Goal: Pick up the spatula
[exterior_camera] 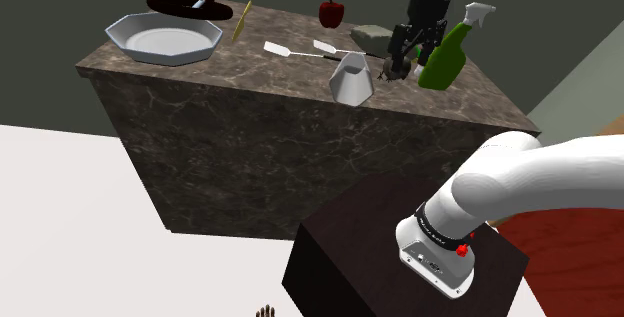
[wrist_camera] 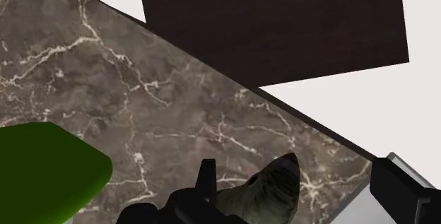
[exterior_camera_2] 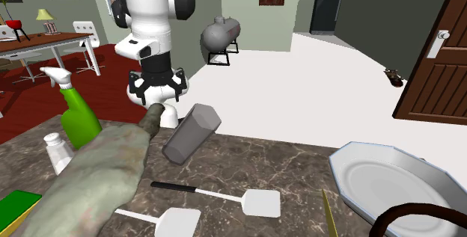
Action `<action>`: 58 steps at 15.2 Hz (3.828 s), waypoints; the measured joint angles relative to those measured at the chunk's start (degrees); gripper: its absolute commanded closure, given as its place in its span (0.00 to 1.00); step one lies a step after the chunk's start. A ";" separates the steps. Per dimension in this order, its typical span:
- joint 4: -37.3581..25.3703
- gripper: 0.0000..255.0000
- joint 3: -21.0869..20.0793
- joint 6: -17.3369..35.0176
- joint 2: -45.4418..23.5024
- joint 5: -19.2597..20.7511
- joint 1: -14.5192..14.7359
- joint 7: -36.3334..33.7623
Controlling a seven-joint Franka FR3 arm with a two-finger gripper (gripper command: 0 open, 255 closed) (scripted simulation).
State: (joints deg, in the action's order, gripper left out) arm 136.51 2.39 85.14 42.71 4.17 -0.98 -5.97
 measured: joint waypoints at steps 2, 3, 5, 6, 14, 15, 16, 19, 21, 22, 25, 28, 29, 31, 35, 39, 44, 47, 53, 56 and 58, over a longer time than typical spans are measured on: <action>-0.53 0.00 0.38 0.58 -0.98 0.29 0.28 1.07; -0.86 0.00 1.18 1.46 -2.02 0.88 0.62 3.00; -2.14 0.00 2.73 4.28 -5.63 1.91 1.65 7.44; -3.49 0.00 3.40 5.36 -7.76 2.25 2.27 9.73; -14.76 0.00 7.22 12.89 -24.00 2.40 7.07 28.42; -16.47 0.00 7.43 13.36 -25.85 2.02 7.62 30.71; -18.00 0.00 7.50 14.08 -27.50 1.72 8.16 32.88; -23.03 0.00 8.07 16.37 -34.21 0.80 9.28 39.81; -26.27 0.00 8.14 17.22 -38.27 0.10 9.86 44.30; -27.75 0.00 8.06 17.48 -39.87 -0.27 10.13 46.47; -32.88 0.00 7.32 18.05 -44.99 -1.47 11.00 52.12; -33.24 0.00 7.14 19.59 -46.76 -1.85 11.08 53.80; -32.85 0.00 7.13 20.28 -47.04 -1.89 11.08 53.90; -31.68 0.00 7.10 21.73 -47.31 -1.93 11.10 53.91; -30.27 1.00 7.08 23.45 -47.57 -1.95 11.10 53.87; -30.12 1.00 7.07 23.60 -47.60 -1.96 11.12 53.85; -30.11 1.00 7.08 23.61 -47.59 -1.96 11.11 53.86; -31.61 1.00 7.06 22.06 -47.55 -1.97 11.13 53.88; -35.44 1.00 7.06 17.63 -46.93 -1.92 11.15 54.02; -37.36 1.00 7.08 15.32 -46.53 -1.87 11.13 54.14; -38.92 1.00 7.07 13.76 -46.52 -1.88 11.15 54.18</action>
State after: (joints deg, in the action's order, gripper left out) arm 97.59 9.46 98.90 -3.81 2.29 10.16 48.20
